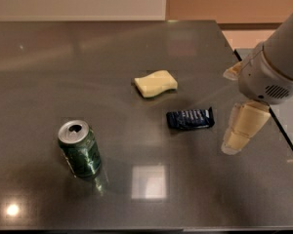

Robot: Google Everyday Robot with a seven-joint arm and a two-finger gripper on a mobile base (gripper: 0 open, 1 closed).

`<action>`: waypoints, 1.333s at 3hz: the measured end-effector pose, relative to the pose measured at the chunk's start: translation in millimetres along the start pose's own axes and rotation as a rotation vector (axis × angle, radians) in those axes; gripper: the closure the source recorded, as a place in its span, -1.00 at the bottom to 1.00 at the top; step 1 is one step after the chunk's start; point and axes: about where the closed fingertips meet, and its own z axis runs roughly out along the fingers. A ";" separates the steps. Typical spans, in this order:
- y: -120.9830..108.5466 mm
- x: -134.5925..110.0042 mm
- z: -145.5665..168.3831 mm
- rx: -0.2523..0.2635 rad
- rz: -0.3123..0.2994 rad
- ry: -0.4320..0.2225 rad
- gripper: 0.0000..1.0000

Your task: Pick rxbar blueberry

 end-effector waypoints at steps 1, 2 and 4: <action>-4.3 -0.4 33.4 -0.050 0.027 -0.031 -1.00; -11.4 -0.3 60.7 -0.088 0.045 -0.051 -1.00; -21.8 -1.7 91.0 -0.106 0.065 -0.058 -1.00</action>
Offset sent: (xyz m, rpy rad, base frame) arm 0.0416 0.0171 -0.0815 0.1101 0.1221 -0.0125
